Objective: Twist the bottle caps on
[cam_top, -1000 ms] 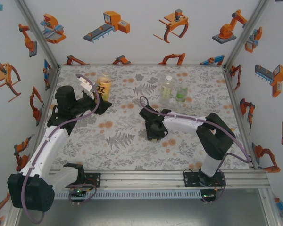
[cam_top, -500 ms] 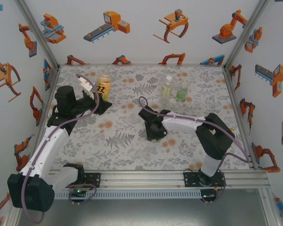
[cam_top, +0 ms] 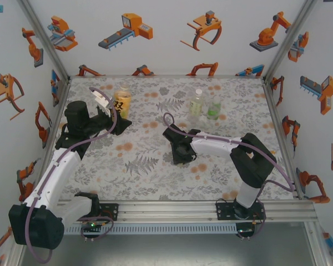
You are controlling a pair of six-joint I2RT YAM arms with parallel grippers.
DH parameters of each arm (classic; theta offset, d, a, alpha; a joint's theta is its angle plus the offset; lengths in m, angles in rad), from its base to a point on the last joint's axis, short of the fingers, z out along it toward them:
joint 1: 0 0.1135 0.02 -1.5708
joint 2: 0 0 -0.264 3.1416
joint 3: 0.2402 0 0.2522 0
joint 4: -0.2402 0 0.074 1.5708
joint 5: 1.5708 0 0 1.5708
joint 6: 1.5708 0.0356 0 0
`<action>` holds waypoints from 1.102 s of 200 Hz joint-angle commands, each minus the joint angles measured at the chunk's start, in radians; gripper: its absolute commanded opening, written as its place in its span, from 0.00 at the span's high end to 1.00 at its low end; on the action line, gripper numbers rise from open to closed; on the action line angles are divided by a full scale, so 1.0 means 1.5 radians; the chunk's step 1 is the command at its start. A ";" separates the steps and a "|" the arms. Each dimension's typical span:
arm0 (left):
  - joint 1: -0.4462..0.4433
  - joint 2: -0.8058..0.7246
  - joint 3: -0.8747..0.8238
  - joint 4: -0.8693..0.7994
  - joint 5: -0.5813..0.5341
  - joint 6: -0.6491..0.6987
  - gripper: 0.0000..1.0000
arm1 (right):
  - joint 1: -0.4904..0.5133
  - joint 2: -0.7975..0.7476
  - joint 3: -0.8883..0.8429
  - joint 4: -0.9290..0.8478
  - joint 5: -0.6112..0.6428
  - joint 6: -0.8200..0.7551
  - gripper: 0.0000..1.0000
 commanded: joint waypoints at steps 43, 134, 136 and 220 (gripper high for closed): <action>-0.028 -0.008 0.026 -0.030 0.021 0.048 0.83 | 0.004 -0.079 -0.019 -0.004 0.009 -0.038 0.83; -0.189 0.014 0.116 -0.249 0.029 0.295 0.94 | 0.004 -0.350 0.009 0.066 -0.051 -0.319 0.95; -0.192 0.013 0.115 -0.249 0.027 0.299 0.94 | 0.004 -0.357 0.008 0.068 -0.052 -0.325 0.96; -0.345 -0.002 0.136 -0.389 -0.126 0.466 0.95 | 0.004 -0.594 0.001 0.108 -0.286 -0.586 1.00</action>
